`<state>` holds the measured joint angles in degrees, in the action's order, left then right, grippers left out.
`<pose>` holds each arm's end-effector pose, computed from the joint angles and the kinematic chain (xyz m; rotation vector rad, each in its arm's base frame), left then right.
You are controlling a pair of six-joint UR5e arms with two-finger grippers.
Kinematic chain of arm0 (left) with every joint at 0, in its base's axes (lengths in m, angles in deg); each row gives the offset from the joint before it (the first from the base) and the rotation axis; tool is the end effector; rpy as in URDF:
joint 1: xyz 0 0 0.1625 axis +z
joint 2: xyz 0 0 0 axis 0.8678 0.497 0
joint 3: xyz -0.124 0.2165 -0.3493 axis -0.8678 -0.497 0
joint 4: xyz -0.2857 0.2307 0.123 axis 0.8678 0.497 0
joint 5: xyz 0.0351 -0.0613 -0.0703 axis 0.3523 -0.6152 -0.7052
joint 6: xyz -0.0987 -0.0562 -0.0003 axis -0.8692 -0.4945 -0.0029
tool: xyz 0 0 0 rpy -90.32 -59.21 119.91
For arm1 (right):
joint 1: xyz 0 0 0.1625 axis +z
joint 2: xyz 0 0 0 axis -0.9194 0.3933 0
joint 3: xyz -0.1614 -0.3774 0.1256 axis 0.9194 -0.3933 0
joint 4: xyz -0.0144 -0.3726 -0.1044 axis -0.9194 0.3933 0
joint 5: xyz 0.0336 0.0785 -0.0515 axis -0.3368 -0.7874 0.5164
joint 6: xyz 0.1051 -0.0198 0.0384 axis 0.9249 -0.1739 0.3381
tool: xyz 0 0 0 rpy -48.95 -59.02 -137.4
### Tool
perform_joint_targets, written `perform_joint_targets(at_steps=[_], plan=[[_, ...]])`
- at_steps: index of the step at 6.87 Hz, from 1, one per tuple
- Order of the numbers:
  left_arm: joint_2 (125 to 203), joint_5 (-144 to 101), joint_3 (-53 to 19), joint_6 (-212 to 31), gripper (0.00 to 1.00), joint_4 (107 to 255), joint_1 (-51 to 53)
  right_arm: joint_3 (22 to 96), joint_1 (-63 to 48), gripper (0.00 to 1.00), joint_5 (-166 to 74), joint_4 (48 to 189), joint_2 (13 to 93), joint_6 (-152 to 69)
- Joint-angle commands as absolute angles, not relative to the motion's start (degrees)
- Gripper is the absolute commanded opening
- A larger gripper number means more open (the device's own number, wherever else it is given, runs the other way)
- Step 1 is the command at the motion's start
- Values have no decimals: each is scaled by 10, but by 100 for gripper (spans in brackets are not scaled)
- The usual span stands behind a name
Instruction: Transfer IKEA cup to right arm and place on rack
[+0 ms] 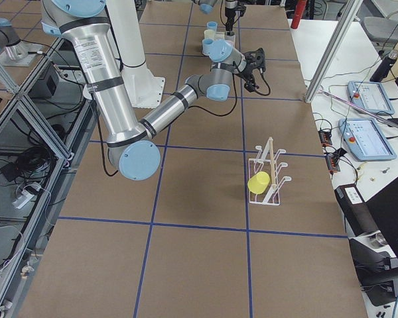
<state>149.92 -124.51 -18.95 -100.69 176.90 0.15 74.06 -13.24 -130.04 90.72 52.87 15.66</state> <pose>0.2065 -0.4972 0.5651 0.1904 0.7583 0.2409 -0.2513 -0.5103 0.2644 0.5938 -1.2694 0.3329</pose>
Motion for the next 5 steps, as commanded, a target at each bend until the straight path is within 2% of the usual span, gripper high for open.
perform_joint_targets(at_steps=[1,2,3,4,5], plan=[[1500,-1245,-181,-1007,51,1769,3,740,-133,100,-1300,906,528,157],[1500,-1245,-180,-1007,36,1769,3,740,-133,100,-1300,906,528,157],[1499,-1245,-180,-1007,15,1769,3,740,-133,100,-1300,906,528,157],[1496,-1244,-183,-1007,0,1769,3,740,-133,100,-1300,906,528,157],[1492,-1245,-193,-1008,0,1769,-2,740,-132,100,-1300,906,527,157]])
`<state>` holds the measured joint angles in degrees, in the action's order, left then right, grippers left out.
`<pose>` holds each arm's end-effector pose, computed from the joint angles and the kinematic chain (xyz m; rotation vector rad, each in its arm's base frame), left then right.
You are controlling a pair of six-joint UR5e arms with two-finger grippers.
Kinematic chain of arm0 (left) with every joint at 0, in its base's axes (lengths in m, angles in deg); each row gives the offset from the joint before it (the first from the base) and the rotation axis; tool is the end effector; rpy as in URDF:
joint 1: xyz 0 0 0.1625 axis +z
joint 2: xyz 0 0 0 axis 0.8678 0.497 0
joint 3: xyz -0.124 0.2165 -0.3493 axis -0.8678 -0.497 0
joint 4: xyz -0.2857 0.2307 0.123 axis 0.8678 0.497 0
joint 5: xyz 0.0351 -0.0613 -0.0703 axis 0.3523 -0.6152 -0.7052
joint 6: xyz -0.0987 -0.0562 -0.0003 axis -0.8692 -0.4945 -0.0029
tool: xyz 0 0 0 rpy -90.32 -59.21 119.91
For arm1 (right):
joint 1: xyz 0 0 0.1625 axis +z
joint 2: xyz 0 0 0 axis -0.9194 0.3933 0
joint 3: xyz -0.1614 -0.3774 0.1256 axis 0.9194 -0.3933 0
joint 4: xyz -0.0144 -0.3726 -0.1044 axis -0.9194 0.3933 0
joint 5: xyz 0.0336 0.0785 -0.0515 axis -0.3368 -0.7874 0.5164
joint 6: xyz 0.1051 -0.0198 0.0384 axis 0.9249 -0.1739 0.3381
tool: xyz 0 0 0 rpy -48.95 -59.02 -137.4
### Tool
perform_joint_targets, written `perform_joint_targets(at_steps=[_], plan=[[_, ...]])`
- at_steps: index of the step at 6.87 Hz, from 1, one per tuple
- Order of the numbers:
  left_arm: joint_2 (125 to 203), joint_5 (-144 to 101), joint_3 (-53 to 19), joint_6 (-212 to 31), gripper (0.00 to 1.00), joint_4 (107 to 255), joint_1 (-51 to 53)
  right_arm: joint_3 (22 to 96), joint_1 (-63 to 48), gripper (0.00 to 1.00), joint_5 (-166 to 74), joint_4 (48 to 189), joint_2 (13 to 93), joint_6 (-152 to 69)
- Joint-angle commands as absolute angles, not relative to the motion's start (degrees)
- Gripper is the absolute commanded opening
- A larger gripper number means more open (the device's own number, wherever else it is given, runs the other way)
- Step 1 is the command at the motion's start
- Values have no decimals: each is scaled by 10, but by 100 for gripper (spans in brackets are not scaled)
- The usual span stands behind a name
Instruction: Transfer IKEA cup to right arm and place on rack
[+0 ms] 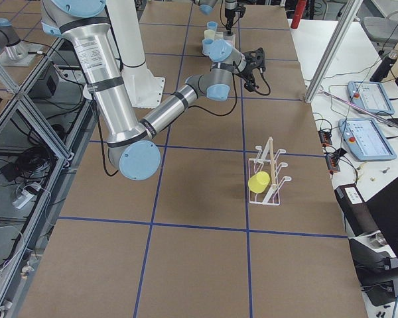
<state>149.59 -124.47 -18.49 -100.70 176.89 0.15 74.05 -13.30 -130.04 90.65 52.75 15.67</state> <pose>0.2054 -0.4953 0.5722 0.1783 0.7521 0.2365 -0.2520 -0.5102 0.2632 0.5950 -1.2721 0.3312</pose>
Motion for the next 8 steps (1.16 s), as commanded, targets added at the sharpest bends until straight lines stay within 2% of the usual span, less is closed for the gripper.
perform_joint_targets(at_steps=[1,3,4,6,8], plan=[[1481,-1247,-242,-1009,0,1752,-24,742,-132,100,-1300,906,526,157],[1486,-1245,-314,-1014,0,1655,-127,741,-132,100,-1300,906,526,158],[1507,-1245,-318,-1036,0,1653,-141,742,-133,100,-1300,904,526,172],[1564,-1206,-319,-1180,0,1662,-137,742,-137,100,-1300,900,510,219],[1587,-1202,-319,-1392,0,1758,-97,740,-155,100,-1297,898,486,287]])
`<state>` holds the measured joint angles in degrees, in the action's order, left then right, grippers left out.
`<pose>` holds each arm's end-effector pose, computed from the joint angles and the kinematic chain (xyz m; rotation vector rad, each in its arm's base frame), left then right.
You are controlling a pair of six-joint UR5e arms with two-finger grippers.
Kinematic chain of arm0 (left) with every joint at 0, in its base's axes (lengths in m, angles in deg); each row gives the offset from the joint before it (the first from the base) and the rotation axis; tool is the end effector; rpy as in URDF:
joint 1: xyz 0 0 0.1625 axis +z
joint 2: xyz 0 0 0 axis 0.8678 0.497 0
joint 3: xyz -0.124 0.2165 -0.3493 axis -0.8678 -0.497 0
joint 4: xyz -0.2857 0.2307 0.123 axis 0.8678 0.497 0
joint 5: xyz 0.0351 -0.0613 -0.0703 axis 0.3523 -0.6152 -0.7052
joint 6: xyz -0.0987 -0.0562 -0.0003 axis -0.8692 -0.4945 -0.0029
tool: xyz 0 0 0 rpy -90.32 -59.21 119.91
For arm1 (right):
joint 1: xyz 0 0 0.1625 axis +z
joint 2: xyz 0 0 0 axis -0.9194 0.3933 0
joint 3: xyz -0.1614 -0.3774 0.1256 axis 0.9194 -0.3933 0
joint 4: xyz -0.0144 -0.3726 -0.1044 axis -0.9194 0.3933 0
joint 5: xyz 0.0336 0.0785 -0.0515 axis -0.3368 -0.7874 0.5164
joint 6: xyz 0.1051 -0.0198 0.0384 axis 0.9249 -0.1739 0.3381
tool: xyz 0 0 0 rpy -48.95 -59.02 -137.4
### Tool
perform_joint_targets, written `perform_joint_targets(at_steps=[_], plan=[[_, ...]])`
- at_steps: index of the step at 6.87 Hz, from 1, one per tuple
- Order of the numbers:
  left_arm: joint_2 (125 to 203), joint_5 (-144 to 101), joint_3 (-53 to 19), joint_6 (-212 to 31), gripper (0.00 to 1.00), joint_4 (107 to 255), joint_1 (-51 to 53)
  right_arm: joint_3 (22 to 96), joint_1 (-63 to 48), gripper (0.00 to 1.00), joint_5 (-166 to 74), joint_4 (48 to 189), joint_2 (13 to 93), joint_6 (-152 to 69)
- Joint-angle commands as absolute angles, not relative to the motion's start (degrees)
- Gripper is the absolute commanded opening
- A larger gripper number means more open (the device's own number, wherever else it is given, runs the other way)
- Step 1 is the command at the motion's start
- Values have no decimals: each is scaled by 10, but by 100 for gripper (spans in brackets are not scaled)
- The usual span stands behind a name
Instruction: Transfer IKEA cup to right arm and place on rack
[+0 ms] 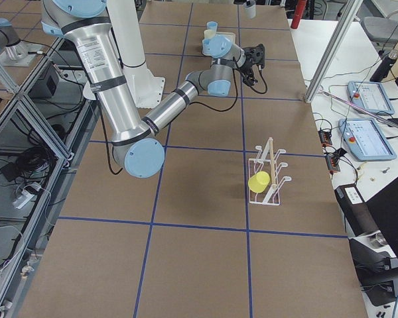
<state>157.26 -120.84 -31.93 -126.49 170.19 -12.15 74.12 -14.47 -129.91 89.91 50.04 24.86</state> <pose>0.0958 -0.5496 0.4055 0.3382 0.8458 -0.3331 -0.2638 -0.5072 0.2345 0.5158 -1.3758 0.4281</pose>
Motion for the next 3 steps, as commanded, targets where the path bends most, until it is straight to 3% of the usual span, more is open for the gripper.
perform_joint_targets(at_steps=[1,3], plan=[[1587,-1201,-319,-1479,0,1814,-81,737,-159,100,-1293,882,476,332],[1587,-1201,-317,-1684,0,1958,-49,719,-193,100,-1244,848,445,382]])
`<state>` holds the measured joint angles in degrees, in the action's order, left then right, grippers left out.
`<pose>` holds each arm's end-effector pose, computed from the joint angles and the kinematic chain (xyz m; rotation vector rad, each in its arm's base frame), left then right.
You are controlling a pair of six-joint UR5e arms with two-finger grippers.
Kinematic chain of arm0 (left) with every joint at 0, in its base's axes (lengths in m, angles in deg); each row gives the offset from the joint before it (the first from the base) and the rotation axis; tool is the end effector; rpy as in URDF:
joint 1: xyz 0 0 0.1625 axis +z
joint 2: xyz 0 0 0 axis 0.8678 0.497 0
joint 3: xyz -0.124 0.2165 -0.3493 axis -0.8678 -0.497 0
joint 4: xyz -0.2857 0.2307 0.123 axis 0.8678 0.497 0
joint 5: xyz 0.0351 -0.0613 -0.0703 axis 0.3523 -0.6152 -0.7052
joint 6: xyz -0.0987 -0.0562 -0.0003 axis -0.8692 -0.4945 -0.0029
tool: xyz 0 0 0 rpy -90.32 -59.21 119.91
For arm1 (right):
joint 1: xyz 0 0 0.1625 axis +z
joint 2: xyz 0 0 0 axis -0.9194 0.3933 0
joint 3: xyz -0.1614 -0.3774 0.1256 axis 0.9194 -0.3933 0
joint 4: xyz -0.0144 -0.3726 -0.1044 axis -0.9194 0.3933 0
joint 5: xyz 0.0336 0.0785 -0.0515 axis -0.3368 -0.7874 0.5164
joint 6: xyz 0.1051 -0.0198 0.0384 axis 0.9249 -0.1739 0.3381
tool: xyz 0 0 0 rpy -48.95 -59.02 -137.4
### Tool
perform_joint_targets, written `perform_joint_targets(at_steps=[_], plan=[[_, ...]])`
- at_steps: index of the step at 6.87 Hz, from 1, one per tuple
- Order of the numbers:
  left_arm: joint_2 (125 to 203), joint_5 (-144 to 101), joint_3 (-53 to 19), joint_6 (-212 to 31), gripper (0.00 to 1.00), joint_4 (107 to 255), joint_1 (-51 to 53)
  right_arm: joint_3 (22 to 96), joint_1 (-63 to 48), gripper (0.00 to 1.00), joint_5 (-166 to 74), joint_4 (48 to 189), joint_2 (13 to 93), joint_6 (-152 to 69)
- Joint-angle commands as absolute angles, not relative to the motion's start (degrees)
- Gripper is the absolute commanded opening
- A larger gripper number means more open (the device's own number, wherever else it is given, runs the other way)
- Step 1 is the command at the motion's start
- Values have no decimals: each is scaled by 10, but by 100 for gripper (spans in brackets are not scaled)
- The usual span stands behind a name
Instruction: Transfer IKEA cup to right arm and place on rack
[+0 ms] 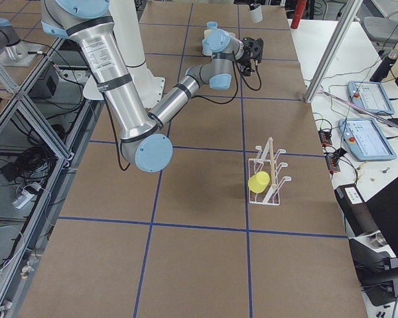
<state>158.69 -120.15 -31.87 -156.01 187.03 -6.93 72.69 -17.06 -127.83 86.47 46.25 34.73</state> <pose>0.1442 -0.5390 0.3521 0.2970 1.1408 -0.6034 -0.2883 -0.5031 0.1998 0.4415 -1.5122 0.5205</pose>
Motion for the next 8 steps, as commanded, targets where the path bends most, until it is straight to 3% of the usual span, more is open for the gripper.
perform_joint_targets(at_steps=[1,5,8], plan=[[1588,-1201,-315,-1778,0,2032,-36,719,-223,100,-1196,834,429,412],[1660,-1064,-292,-2127,0,2216,71,717,-263,100,-1127,753,406,530],[1674,-938,-227,-2311,0,2461,132,717,-263,100,-1123,747,397,546]])
